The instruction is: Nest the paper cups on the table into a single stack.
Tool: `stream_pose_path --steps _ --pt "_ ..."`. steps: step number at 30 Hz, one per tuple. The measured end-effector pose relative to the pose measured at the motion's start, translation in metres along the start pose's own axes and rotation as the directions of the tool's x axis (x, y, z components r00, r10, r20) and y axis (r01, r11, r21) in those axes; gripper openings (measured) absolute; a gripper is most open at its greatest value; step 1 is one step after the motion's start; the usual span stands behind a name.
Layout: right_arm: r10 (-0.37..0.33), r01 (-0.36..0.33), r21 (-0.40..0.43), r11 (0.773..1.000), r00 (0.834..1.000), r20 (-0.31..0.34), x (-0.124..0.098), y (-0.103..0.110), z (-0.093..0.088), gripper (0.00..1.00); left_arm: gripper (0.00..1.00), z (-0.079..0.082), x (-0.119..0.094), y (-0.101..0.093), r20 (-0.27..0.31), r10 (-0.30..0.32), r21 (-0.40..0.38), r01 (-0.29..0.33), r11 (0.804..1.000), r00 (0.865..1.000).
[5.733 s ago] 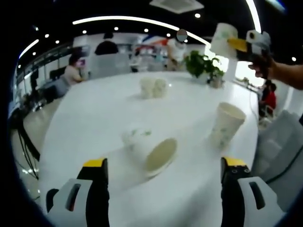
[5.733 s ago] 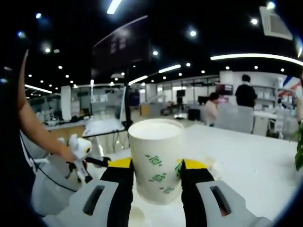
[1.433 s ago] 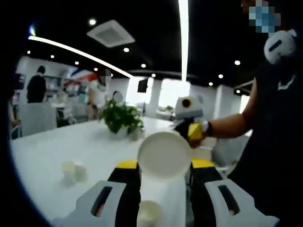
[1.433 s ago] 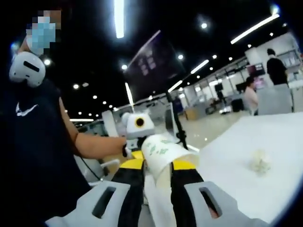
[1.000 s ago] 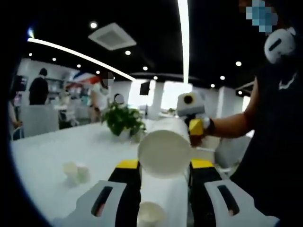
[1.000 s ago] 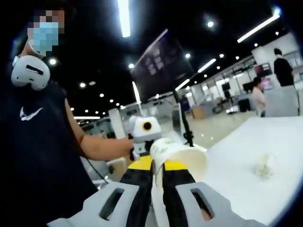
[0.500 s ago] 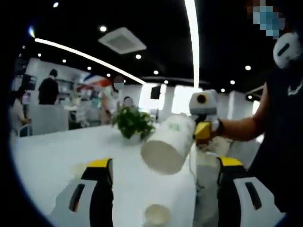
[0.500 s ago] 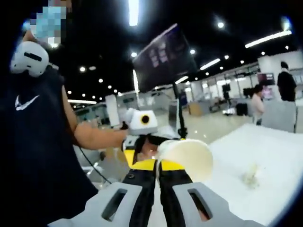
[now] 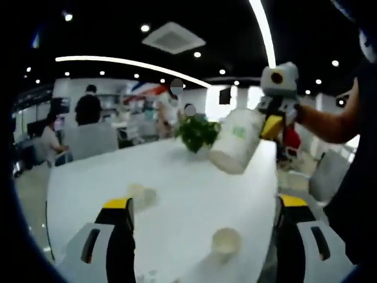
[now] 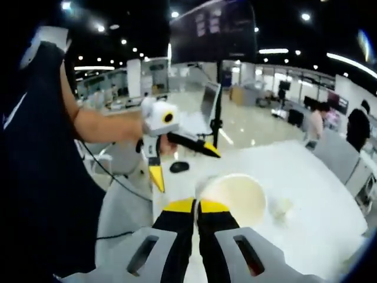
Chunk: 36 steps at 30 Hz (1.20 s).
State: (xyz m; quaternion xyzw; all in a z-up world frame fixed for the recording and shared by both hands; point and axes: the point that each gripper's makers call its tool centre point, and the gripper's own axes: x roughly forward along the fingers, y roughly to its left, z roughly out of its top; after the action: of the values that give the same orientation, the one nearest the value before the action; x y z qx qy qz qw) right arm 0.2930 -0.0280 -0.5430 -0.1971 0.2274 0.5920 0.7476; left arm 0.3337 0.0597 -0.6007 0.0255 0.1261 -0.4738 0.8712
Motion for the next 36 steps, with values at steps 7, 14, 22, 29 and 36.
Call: stream_pose_path --steps 7,14,22,29,36 --pt "0.038 -0.052 -0.063 0.997 0.979 -0.203 0.009 0.003 -0.008 0.0 0.99 -0.014 -0.01 0.006 -0.026 0.03 -0.017 -0.031 0.999 0.999" --pt "0.065 -0.114 -0.096 0.989 0.912 -0.405 0.019 0.0 -0.021 0.0 0.99 -0.037 -0.019 0.013 -0.094 0.083 -0.04 -0.087 0.995 0.992" --pt "0.045 -0.184 -0.16 0.97 0.78 -0.624 0.02 0.006 -0.035 0.0 0.99 -0.057 -0.031 0.026 -0.119 0.141 -0.048 -0.148 0.988 0.983" --pt "0.02 -0.182 -0.171 0.968 0.74 -0.673 0.026 0.006 -0.034 0.0 0.99 -0.068 -0.04 0.031 -0.12 0.172 -0.067 -0.181 0.981 0.978" --pt "0.001 -0.143 -0.16 0.977 0.747 -0.665 0.031 0.0 -0.032 0.0 0.99 -0.083 -0.051 0.037 -0.131 0.186 -0.055 -0.194 0.979 0.974"
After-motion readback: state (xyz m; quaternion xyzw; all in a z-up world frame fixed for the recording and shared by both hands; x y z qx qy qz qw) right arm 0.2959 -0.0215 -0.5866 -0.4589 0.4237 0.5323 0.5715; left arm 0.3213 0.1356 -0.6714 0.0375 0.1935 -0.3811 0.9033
